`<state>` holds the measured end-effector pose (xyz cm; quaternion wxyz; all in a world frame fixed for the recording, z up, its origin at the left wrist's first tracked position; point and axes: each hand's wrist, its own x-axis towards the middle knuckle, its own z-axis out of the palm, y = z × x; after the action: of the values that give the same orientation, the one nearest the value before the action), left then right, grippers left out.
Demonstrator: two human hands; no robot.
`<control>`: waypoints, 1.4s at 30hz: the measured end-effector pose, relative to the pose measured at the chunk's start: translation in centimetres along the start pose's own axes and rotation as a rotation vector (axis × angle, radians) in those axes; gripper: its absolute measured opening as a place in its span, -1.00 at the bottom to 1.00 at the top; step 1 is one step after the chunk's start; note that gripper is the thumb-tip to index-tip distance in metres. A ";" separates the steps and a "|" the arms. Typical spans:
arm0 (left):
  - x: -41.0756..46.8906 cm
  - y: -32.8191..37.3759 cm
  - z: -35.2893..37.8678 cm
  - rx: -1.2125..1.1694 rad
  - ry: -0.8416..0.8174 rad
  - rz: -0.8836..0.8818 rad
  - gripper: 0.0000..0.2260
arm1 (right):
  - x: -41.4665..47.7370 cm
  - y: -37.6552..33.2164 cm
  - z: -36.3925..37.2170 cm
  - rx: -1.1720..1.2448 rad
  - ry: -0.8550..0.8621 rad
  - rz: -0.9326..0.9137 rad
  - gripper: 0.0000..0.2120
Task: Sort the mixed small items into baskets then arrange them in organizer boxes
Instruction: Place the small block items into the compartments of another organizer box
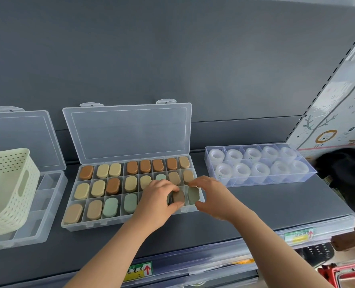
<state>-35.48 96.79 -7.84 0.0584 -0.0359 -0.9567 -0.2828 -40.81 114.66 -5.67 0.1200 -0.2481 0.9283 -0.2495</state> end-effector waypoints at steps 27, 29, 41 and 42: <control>-19.0 -19.8 -25.5 0.310 0.432 -0.449 -0.61 | 6.4 -31.4 11.5 0.074 0.005 -0.282 -0.55; -20.9 -22.9 -27.2 0.307 0.405 -0.535 -0.51 | 6.7 -33.3 13.4 0.091 -0.011 -0.212 -0.53; -25.1 -31.5 -32.1 0.048 0.434 -0.731 -0.35 | 7.1 -40.0 18.0 0.198 0.204 -0.054 -0.52; -25.5 -31.8 -32.7 0.059 0.463 -0.733 -0.34 | 7.4 -41.1 18.0 0.188 0.223 -0.074 -0.52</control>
<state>-10.44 51.41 -1.05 0.1679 0.3723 -0.8756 -0.2579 -24.37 72.65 -0.17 0.0297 -0.2407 0.8985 -0.3658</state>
